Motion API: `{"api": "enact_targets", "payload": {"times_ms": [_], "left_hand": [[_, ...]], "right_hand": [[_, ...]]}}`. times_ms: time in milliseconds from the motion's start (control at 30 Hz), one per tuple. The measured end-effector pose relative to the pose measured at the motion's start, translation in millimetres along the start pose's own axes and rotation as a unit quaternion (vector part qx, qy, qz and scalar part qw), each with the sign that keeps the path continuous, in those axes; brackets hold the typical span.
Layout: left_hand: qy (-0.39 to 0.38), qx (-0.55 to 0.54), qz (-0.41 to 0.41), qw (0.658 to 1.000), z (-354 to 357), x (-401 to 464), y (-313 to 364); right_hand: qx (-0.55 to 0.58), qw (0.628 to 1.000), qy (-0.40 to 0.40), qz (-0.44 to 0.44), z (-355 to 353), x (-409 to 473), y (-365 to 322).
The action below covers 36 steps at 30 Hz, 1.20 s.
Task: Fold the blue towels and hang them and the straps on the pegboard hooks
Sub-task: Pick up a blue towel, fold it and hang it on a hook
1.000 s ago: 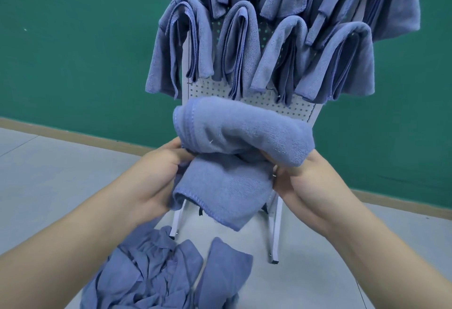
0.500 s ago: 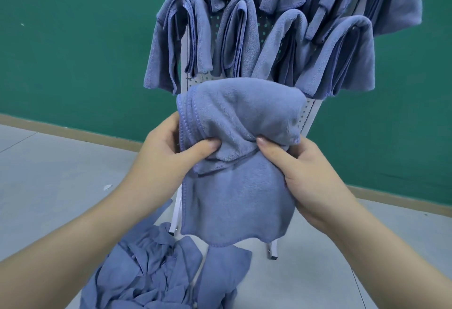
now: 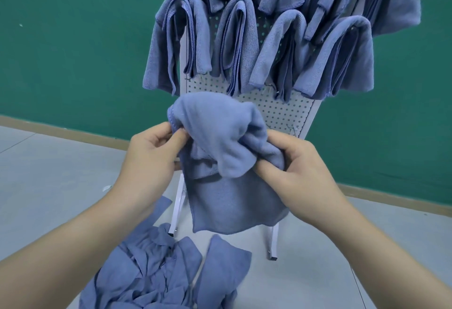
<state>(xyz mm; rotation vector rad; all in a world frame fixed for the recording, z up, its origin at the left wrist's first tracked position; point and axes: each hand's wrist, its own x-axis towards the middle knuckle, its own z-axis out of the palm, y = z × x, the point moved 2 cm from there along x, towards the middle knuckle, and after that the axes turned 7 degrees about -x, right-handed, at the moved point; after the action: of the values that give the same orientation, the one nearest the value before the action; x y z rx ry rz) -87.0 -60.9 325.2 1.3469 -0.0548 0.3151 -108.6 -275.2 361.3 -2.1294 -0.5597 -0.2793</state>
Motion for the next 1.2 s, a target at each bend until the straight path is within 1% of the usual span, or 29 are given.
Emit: {"api": "enact_targets", "payload": {"times_ms": [133, 233, 367, 433, 500, 600, 667, 733, 867, 933, 1067, 1200], "left_hand": [[-0.007, -0.044, -0.056, 0.997, 1, 2, -4], [-0.013, -0.054, -0.074, 0.996, 2, 1, -7], [-0.013, -0.059, -0.086, 0.994, 1, 2, -7], [-0.007, -0.044, -0.078, 0.996, 2, 3, -7], [-0.007, -0.014, -0.049, 0.999, 3, 2, -5], [-0.045, 0.069, 0.018, 0.996, 5, 1, 2], [-0.077, 0.087, 0.015, 0.993, 4, 1, 4], [-0.103, 0.06, -0.021, 0.993, 6, 0, 3], [-0.119, -0.073, -0.092, 0.986, 8, -1, 1], [-0.119, -0.104, -0.092, 0.983, 6, -1, 2], [-0.136, -0.115, -0.1, 0.979, 8, -3, 1], [-0.158, -0.186, -0.118, 0.963, 14, -7, 1]], "right_hand": [[-0.036, 0.999, 0.008, -0.003, -5, 1, -4], [-0.066, 0.998, 0.018, 0.004, -9, 3, -1], [-0.076, 0.997, 0.021, 0.012, -13, 5, 4], [-0.091, 0.994, 0.052, 0.008, -14, 5, 8], [-0.112, 0.988, 0.105, -0.013, -14, 5, 9], [-0.12, 0.976, 0.176, -0.046, -19, 6, 11], [-0.112, 0.973, 0.195, -0.054, -22, 6, 12], [-0.116, 0.97, 0.203, -0.065, -23, 6, 11], [-0.121, 0.967, 0.211, -0.077, -23, 4, 9], [-0.117, 0.966, 0.218, -0.074, -24, 4, 8], [-0.11, 0.963, 0.235, -0.074, -25, 4, 7], [-0.099, 0.965, 0.233, -0.071, -25, 3, 8]]}}
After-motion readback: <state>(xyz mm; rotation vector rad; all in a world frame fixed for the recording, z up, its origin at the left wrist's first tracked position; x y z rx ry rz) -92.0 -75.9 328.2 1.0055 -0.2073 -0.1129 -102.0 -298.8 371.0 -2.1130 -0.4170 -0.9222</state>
